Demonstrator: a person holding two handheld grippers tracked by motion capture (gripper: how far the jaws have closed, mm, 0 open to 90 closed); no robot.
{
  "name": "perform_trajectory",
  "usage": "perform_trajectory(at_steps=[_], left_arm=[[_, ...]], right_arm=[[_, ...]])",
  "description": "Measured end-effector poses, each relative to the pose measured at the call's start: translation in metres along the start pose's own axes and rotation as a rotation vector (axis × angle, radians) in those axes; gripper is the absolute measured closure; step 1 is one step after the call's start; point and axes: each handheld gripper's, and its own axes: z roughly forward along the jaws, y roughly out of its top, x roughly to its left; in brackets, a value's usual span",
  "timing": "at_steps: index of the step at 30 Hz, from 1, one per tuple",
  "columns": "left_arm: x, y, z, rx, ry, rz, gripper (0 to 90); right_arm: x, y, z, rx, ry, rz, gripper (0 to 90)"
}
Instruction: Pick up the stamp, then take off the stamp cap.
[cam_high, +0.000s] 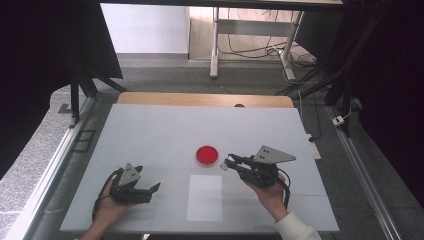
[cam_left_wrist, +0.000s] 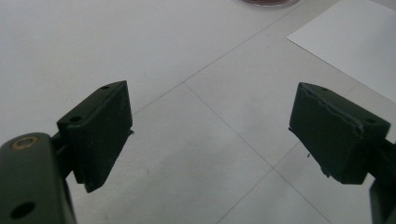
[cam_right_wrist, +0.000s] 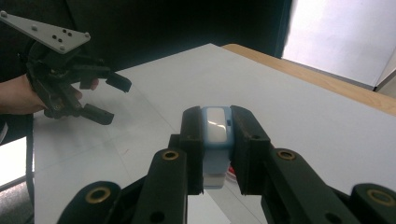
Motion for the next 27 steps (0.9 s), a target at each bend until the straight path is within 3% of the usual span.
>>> perform_trajectory(at_steps=[14, 27], left_arm=[[-0.006, 0.008, 0.003, -0.02, -0.017, 0.003, 13.7], [-0.02, 0.026, 0.012, -0.038, -0.036, 0.042, 14.5]], right_arm=[[-0.002, 0.0, 0.002, -0.001, -0.006, 0.001, 74.7], [-0.003, -0.002, 0.004, 0.004, -0.005, 0.004, 74.7]])
